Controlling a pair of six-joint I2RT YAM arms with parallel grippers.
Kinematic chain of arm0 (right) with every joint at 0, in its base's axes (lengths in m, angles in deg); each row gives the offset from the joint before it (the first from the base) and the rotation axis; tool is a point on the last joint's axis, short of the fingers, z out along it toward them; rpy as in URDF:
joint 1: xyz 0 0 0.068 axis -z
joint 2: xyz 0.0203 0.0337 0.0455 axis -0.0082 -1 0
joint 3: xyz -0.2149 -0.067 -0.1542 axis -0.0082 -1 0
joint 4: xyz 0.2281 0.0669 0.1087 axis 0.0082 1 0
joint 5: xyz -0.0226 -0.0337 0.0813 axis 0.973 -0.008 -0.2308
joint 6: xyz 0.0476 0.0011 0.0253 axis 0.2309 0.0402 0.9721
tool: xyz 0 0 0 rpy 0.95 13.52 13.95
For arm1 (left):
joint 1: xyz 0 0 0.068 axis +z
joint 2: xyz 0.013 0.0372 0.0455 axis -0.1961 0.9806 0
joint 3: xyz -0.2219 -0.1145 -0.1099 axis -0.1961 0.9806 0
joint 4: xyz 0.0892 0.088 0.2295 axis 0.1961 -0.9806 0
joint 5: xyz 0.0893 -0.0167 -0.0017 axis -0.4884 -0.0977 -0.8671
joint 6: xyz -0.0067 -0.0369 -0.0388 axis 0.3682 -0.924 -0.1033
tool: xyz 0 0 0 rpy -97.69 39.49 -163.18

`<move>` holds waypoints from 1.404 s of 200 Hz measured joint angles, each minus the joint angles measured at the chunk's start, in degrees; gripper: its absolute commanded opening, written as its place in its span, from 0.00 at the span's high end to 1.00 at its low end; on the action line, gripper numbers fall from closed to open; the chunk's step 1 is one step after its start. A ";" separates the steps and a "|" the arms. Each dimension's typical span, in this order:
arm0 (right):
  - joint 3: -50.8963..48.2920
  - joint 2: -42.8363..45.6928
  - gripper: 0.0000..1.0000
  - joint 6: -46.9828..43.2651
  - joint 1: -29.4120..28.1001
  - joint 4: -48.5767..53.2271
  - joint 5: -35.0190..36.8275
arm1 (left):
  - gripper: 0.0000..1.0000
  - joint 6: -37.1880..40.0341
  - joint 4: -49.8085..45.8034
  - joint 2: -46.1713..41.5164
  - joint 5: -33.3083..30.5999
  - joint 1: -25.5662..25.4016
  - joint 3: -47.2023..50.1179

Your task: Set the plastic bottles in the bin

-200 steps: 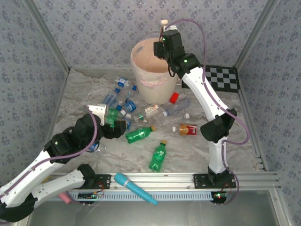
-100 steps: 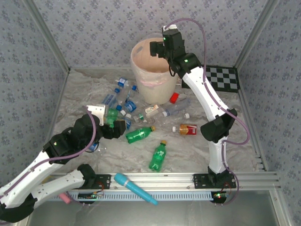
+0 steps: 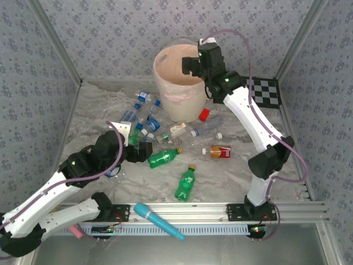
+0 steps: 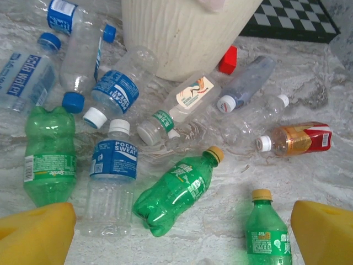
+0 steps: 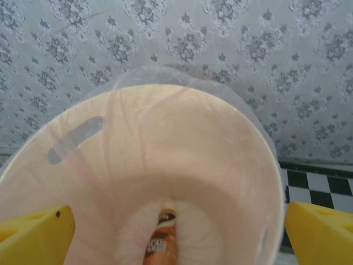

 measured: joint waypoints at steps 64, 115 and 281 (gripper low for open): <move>-22.95 16.74 0.00 4.61 -0.26 -4.11 -1.25 | 0.00 -1.84 2.75 6.10 6.29 -0.04 0.00; -38.97 30.49 0.00 8.26 0.46 -5.46 -1.95 | 0.02 -3.61 5.70 13.33 7.19 -6.21 0.74; -46.53 43.41 0.00 9.57 2.16 -5.90 -0.11 | 0.12 -5.55 6.84 45.38 4.04 -24.30 -7.28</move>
